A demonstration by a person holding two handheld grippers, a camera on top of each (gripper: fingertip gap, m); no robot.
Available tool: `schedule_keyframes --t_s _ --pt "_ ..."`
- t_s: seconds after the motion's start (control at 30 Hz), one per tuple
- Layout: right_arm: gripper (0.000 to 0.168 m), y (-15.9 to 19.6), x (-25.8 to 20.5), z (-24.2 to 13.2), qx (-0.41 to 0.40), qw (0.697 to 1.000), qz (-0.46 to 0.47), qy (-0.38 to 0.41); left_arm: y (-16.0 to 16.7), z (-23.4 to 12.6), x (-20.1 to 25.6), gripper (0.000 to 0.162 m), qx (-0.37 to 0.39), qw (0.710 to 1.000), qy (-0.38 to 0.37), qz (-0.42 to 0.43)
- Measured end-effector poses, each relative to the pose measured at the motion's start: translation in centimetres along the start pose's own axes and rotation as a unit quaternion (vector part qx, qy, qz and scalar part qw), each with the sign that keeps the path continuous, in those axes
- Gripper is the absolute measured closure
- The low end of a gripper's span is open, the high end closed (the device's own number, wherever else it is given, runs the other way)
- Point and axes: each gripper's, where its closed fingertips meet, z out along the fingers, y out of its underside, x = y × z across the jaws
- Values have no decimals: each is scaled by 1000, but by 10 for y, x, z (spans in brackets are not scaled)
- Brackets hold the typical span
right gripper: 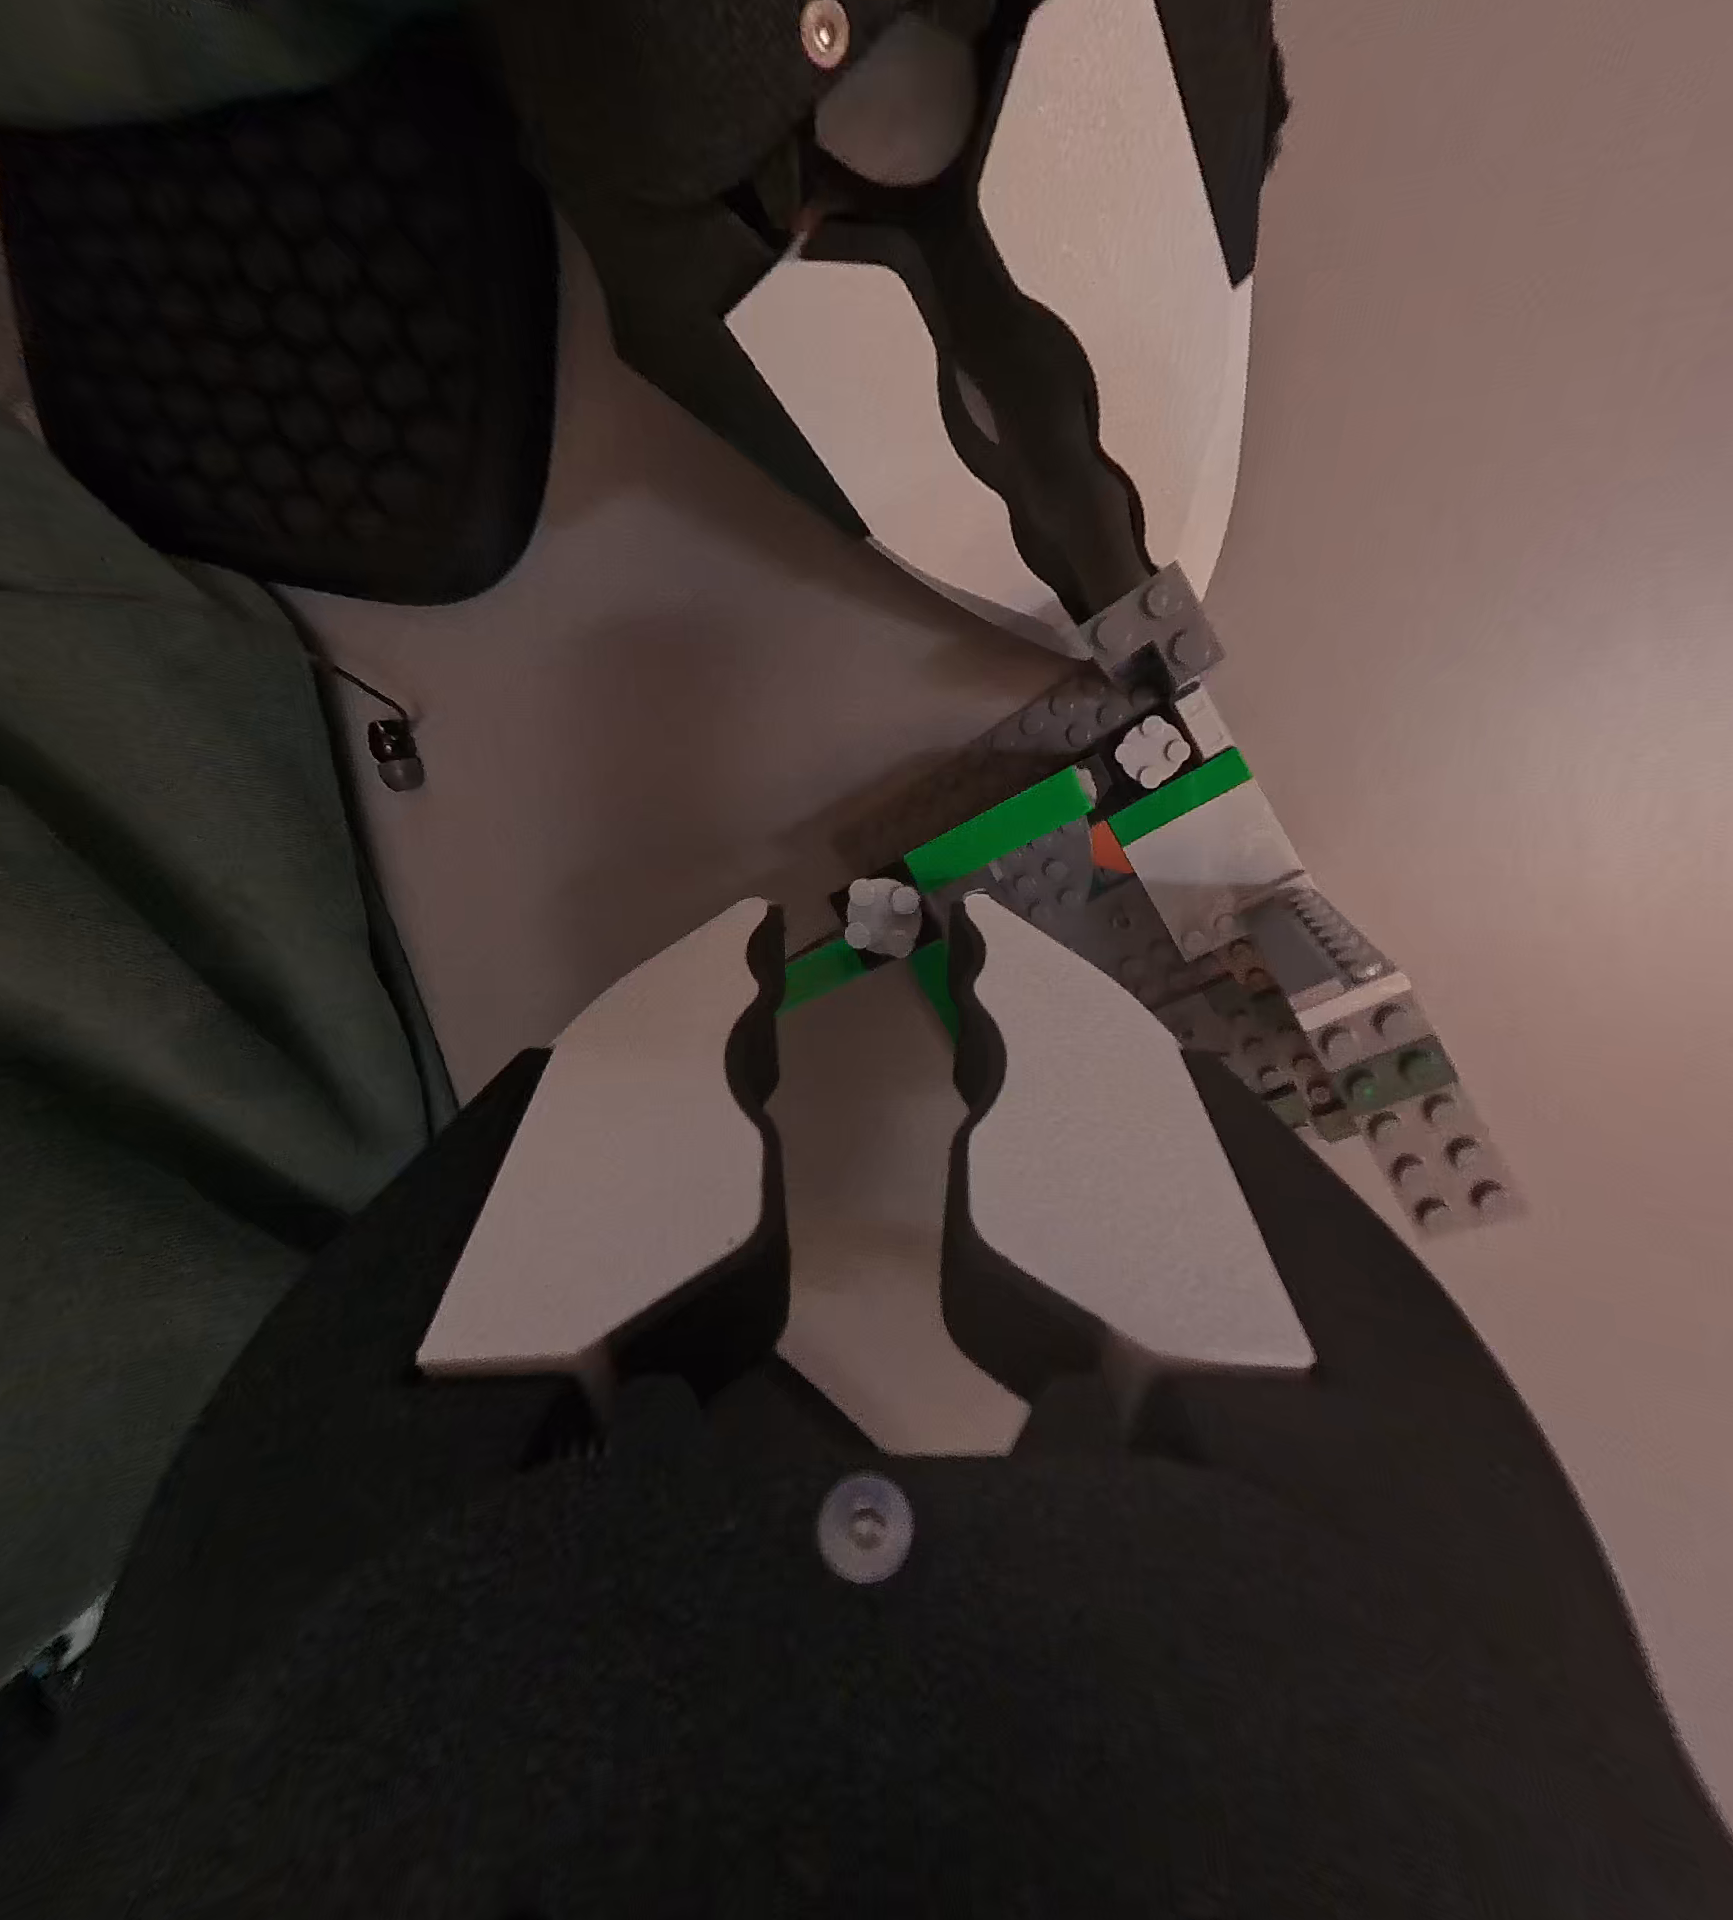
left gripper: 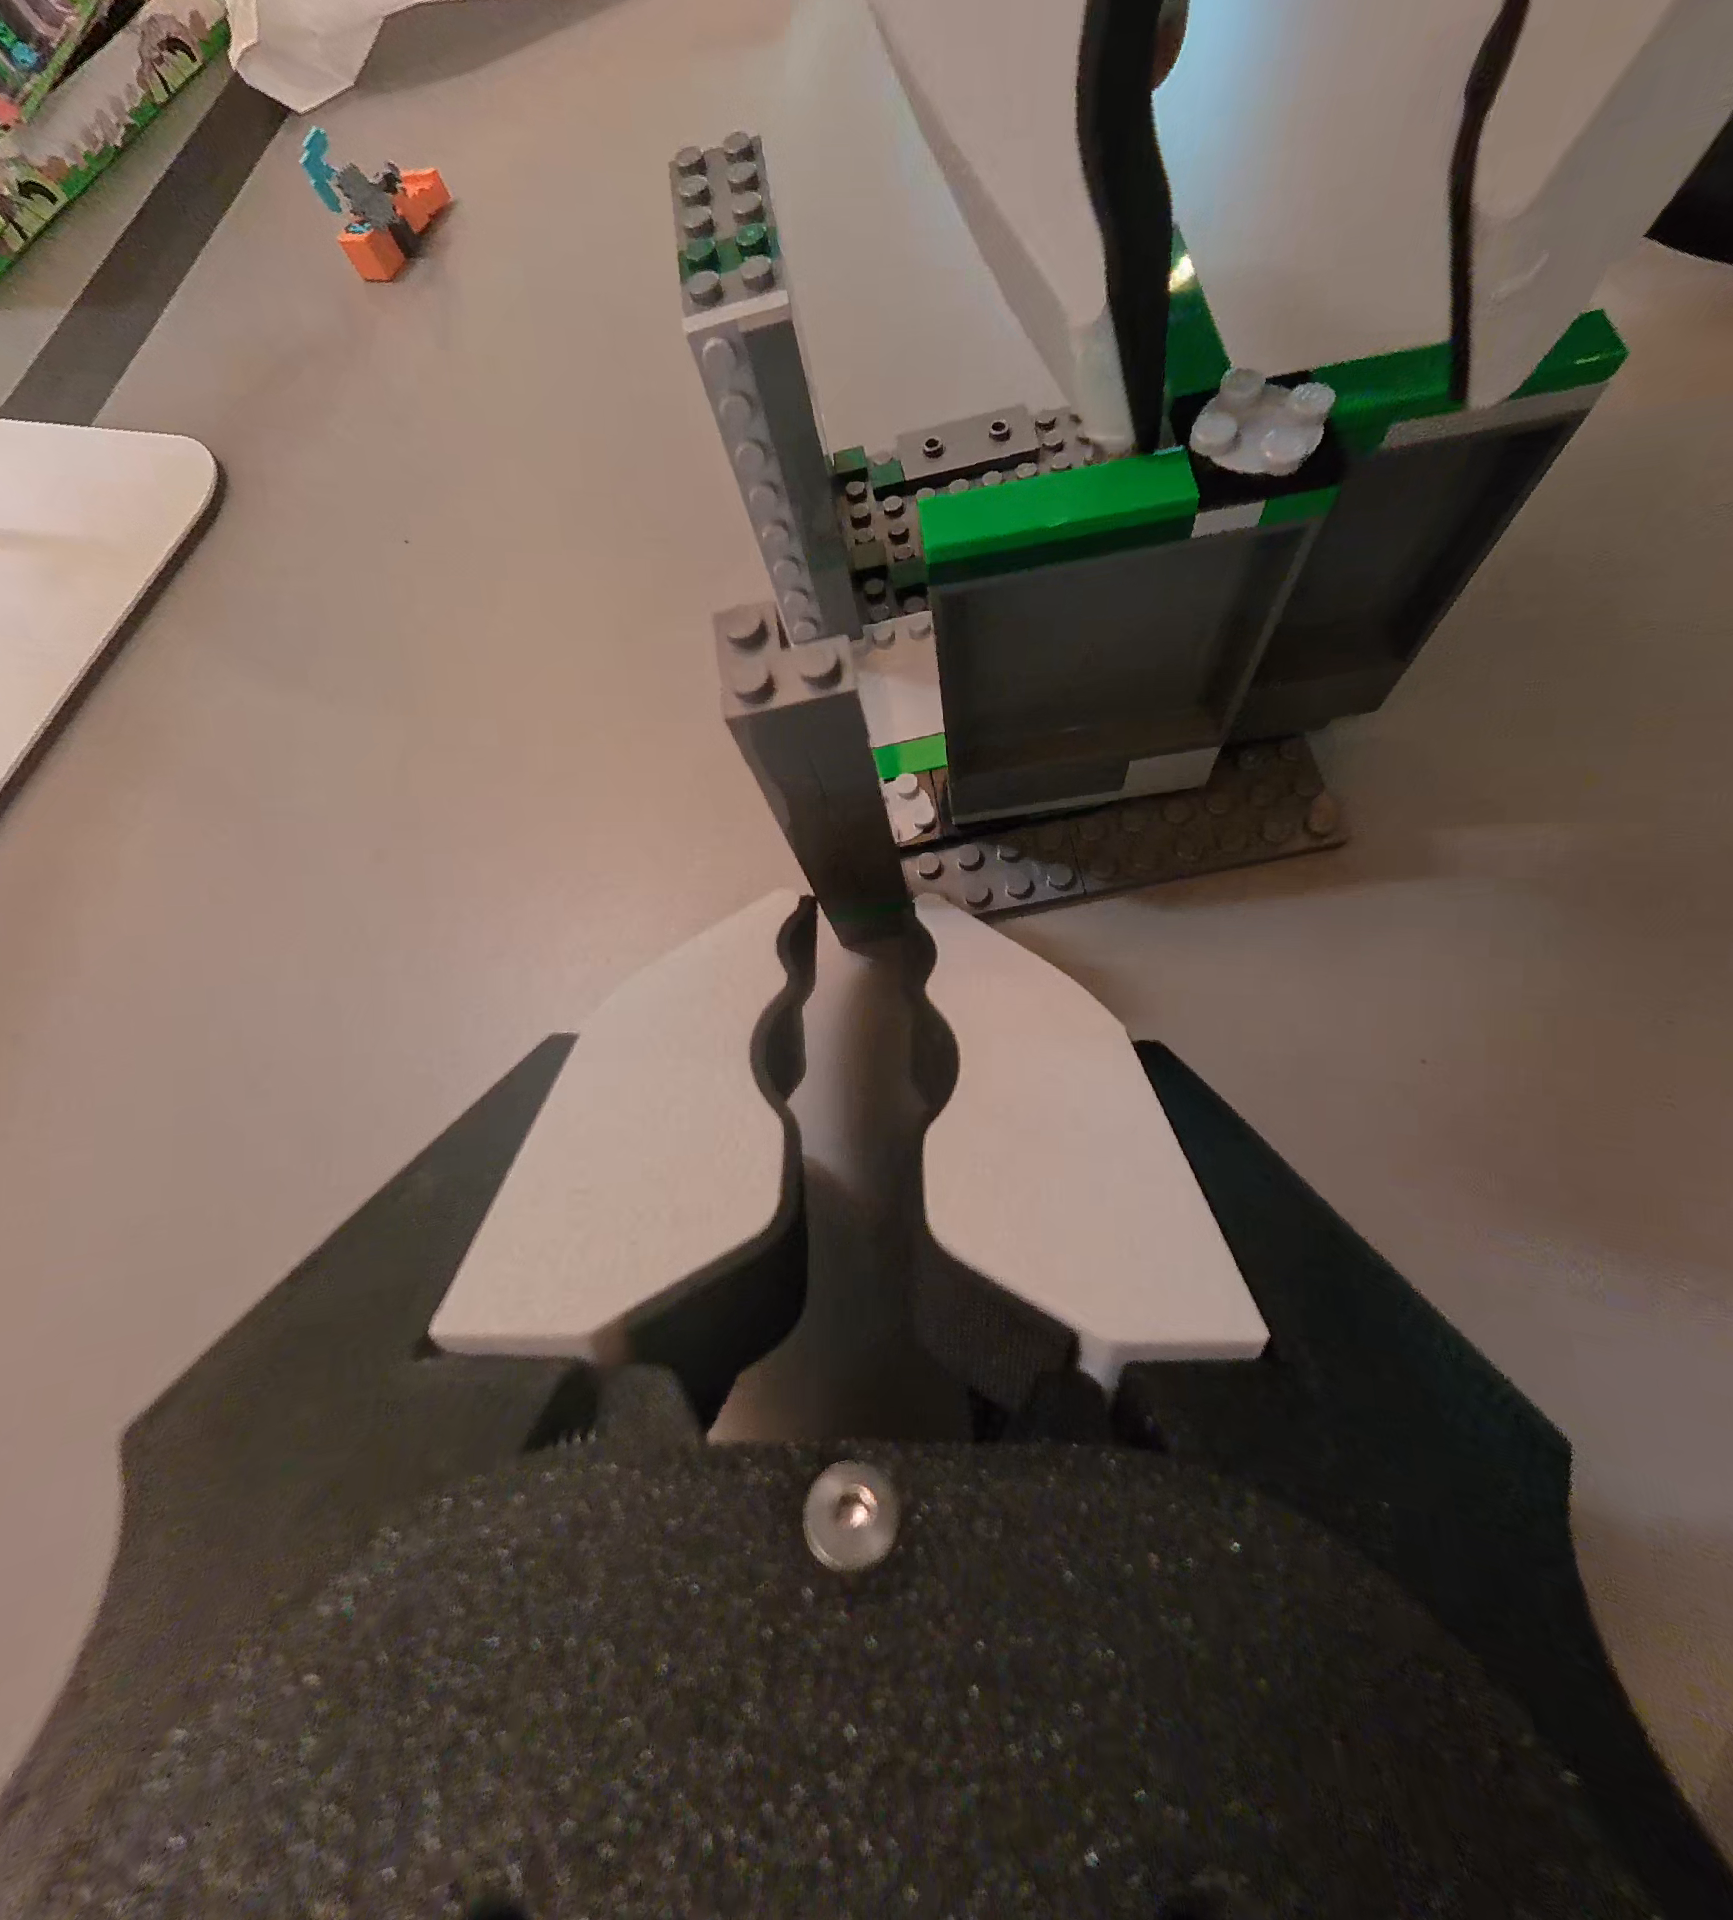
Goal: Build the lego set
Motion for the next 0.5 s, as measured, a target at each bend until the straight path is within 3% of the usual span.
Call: schedule_keyframes --t_s 0.17,0.3,0.5 --pt "140 -7 -5 -15 92 995 -23 -3 0 0 -1 148 -1 1000 -4 1" --pt "146 -5 9 -49 211 974 -59 50 1 1 -2 148 -4 1000 -11 2" --pt "121 51 67 -47 237 959 -51 146 3 4 -7 149 -16 1000 -24 6"
